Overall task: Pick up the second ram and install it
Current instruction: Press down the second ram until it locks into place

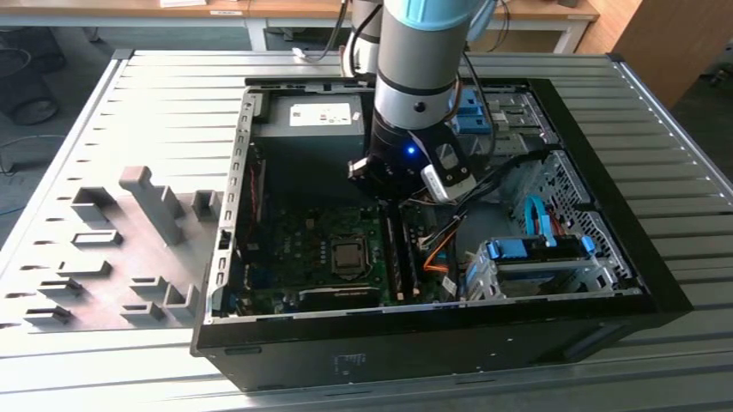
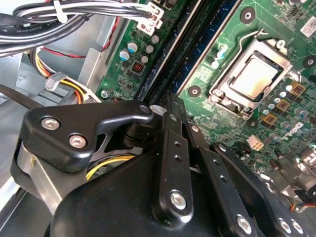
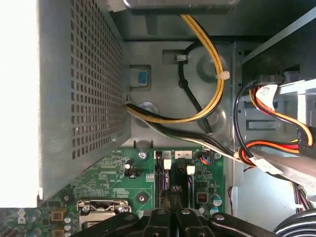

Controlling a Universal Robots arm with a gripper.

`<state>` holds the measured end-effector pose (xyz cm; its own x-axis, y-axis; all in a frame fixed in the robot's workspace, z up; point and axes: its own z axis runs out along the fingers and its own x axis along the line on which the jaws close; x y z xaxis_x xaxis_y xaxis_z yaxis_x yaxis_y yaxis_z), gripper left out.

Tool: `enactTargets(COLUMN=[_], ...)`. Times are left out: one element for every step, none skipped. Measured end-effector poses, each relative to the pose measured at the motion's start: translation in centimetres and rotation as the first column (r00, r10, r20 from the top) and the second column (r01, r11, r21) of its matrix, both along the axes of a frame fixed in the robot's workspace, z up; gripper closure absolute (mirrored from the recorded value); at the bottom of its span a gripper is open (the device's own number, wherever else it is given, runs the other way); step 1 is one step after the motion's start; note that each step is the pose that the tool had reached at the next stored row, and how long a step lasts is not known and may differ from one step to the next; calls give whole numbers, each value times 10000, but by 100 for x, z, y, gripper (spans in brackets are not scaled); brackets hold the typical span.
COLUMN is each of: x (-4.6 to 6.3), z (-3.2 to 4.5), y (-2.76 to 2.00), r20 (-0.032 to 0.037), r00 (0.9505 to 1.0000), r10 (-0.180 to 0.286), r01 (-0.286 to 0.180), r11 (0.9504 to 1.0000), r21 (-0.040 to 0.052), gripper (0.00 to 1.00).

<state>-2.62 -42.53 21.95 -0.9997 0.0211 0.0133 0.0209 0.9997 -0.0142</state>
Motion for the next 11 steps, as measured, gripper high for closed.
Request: enactTargets(x=[0,0,0,0,0,0,0,-1,-1,-2,-4], z=[-6,-11,-18,-19,-20,-20,-19,-6,19,48,63], y=[1,1,1,1,2,2,3,5,5,4,3], r20=[1,2,2,1,1,1,9,26,35,35,36], r00=[10000,10000,10000,10000,10000,10000,10000,10000,10000,10000,10000], r10=[0,0,0,0,0,0,0,-1,-1,0,0], r01=[0,0,0,0,0,0,0,1,1,0,0], r11=[10000,10000,10000,10000,10000,10000,10000,10000,10000,10000,10000], r21=[2,3,6,1,0,1,1,18,21,9,2], gripper=[89,89,89,89,89,89,89,89,89,89,89])
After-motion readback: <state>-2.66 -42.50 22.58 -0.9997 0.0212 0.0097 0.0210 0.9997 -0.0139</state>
